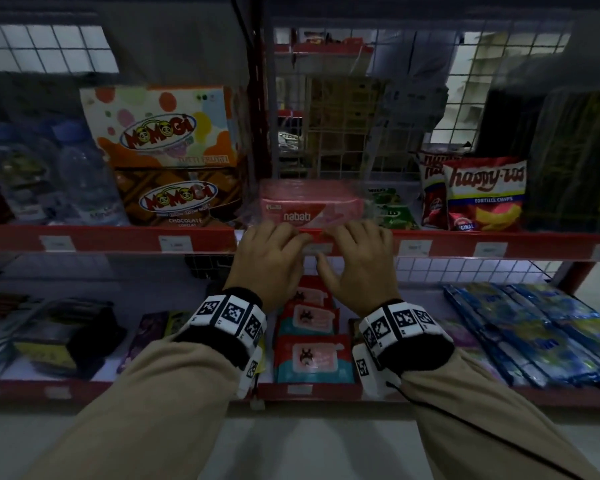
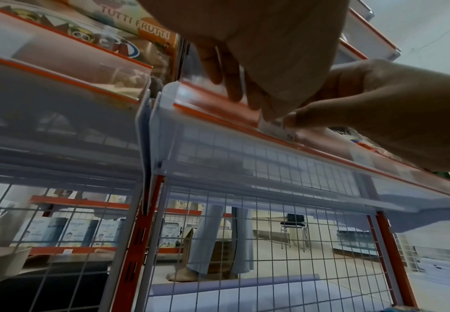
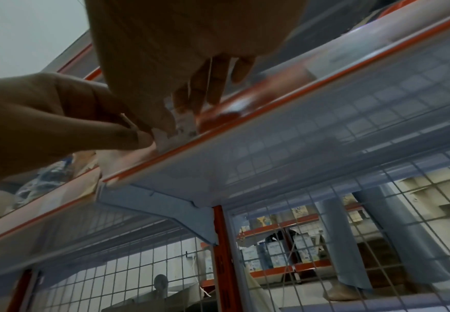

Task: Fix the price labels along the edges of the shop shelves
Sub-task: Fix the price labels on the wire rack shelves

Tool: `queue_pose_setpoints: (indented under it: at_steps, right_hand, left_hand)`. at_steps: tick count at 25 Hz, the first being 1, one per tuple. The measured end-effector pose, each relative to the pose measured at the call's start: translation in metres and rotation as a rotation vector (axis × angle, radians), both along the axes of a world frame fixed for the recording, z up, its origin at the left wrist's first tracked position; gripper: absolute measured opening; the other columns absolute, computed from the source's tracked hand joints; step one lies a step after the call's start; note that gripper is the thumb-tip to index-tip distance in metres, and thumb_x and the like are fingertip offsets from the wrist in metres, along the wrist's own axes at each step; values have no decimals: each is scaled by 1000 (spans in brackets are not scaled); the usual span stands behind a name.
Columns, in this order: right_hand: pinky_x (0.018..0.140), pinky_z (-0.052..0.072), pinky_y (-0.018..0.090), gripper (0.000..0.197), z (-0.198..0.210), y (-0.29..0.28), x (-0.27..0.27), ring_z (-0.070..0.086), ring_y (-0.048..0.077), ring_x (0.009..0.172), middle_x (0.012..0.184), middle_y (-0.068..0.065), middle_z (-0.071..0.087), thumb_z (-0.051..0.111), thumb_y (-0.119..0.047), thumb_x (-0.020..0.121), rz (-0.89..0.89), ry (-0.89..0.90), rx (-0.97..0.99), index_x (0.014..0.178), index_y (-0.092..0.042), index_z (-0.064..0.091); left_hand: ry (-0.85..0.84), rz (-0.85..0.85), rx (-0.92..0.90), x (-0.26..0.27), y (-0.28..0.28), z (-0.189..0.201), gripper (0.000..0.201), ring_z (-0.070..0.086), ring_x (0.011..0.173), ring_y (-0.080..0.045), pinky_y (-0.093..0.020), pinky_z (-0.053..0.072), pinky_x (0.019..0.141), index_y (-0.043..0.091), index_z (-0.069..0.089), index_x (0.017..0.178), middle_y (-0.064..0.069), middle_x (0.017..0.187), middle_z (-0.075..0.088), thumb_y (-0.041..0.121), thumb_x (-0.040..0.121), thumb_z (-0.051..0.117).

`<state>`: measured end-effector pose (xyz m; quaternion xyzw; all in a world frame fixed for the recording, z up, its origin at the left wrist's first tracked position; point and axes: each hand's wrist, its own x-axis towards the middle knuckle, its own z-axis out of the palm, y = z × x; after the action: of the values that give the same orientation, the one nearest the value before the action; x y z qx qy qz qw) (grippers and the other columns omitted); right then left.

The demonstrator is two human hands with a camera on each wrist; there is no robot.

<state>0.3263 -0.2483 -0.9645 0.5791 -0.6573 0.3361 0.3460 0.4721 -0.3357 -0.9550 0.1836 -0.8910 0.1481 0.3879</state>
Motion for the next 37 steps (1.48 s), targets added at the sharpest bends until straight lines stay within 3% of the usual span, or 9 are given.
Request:
queue_pose_setpoints:
  at_steps: [6, 9, 12, 14, 17, 23, 28, 33, 37]
  right_hand:
    - [83, 33, 39, 27, 12, -2, 4, 53, 24, 99, 102, -3, 65, 62, -35, 81, 29, -91, 209, 104, -20, 65]
    - [86, 33, 38, 15, 24, -4, 1, 53, 21, 99, 97, -7, 64, 63, -29, 83, 69, -243, 239, 96, -24, 67]
    - [83, 48, 34, 7, 34, -5, 0, 60, 10, 86, 81, -18, 61, 65, -16, 84, 293, -538, 118, 86, -22, 68]
    - [77, 53, 25, 10, 39, -4, 4, 64, 4, 82, 84, -12, 66, 66, -9, 86, 429, -740, 31, 88, -19, 66]
    - [77, 56, 24, 19, 41, -3, 13, 65, 12, 89, 97, 1, 66, 67, -4, 86, 495, -878, -37, 99, -16, 60]
    - [75, 54, 16, 19, 40, -8, 22, 65, 7, 85, 95, -1, 65, 61, 1, 88, 515, -1069, -78, 106, -5, 58]
    - [74, 53, 17, 17, 44, -2, 24, 61, 5, 83, 92, 3, 64, 61, -1, 88, 487, -903, -69, 103, -11, 60]
    - [80, 54, 20, 12, 45, -4, 20, 65, 7, 86, 92, 3, 68, 63, -1, 87, 443, -838, -26, 98, -4, 66]
    - [69, 49, 14, 8, 8, 3, 21, 62, 0, 78, 86, -7, 67, 65, -12, 87, 367, -647, 2, 96, -13, 67]
  left_hand:
    - [-35, -8, 66, 4, 3, 5, 37, 55, 86, -29, -39, 41, 72, 7, 62, 115, -9, 95, 59, 14, 79, 65]
    - [-29, 11, 88, 3, -1, 14, 38, 54, 90, -28, -36, 38, 73, 11, 59, 118, -6, 97, 61, 20, 81, 64]
    - [-35, 3, 194, 3, -4, 17, 33, 53, 100, -27, -38, 36, 81, 14, 56, 122, -4, 107, 63, 23, 90, 57]
    - [-23, -12, 287, 3, -7, 16, 33, 51, 107, -26, -38, 33, 88, 14, 53, 127, -5, 115, 61, 25, 97, 48]
    - [27, -44, 369, 3, -10, 13, 38, 50, 111, -24, -37, 31, 92, 14, 50, 132, -4, 120, 61, 32, 100, 40]
    - [119, -57, 389, -3, -11, 13, 33, 54, 96, -21, -36, 30, 84, 21, 58, 115, 3, 102, 66, 44, 96, 45]
    - [126, -65, 319, -4, -15, 15, 15, 55, 88, -24, -35, 30, 79, 20, 61, 100, 4, 92, 65, 31, 94, 51]
    - [123, -91, 359, -4, -17, 19, 25, 57, 96, -20, -36, 32, 85, 23, 59, 112, 6, 99, 66, 38, 95, 47]
    - [-17, -100, 176, 3, -17, 7, 31, 51, 103, -26, -39, 36, 85, 18, 58, 117, -3, 108, 58, 32, 89, 56]
